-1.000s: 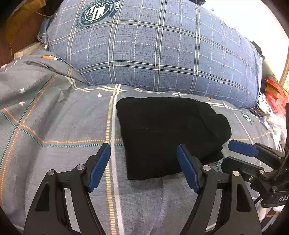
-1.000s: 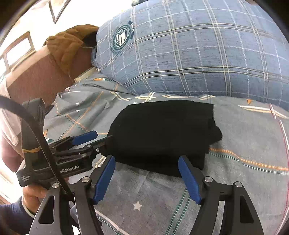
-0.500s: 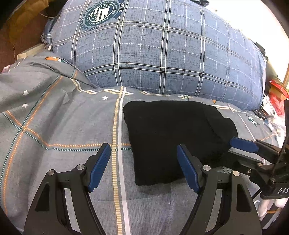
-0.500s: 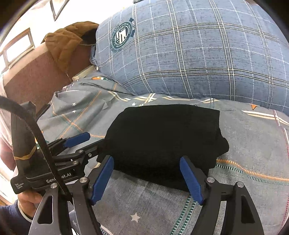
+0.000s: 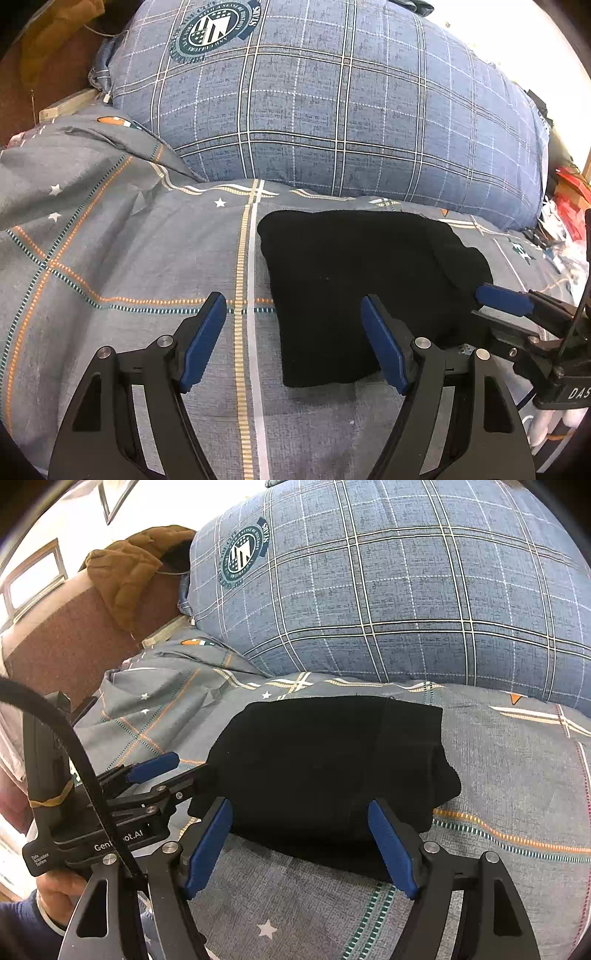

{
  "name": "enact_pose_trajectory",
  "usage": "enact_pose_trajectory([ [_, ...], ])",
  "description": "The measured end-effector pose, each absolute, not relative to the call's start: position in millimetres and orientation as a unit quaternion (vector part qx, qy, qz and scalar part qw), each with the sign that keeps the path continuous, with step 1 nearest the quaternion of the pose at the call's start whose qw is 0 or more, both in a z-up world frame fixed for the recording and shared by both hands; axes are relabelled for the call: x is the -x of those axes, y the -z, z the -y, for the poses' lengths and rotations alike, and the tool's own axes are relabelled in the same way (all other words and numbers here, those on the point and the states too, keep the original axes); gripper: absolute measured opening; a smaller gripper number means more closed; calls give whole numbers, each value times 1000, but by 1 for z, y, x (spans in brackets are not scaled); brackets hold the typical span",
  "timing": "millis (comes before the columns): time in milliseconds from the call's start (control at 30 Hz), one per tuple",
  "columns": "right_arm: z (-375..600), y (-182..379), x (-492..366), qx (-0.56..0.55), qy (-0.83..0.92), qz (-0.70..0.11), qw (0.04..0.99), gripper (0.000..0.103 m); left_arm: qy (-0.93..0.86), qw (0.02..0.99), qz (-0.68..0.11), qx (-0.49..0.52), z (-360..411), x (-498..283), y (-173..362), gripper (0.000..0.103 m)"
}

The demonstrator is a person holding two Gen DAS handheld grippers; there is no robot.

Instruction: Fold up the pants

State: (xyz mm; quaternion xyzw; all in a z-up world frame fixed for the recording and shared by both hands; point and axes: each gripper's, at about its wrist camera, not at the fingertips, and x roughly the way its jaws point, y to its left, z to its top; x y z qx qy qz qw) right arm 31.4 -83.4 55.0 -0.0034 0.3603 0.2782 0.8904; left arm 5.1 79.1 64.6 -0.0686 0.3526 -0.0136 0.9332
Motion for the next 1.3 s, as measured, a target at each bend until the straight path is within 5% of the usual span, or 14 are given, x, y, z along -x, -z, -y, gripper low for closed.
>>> enact_pose_trajectory([
  [1300, 92, -62, -1, 20, -264, -348, 899, 78, 10, 953, -302, 28, -64, 22, -86, 76],
])
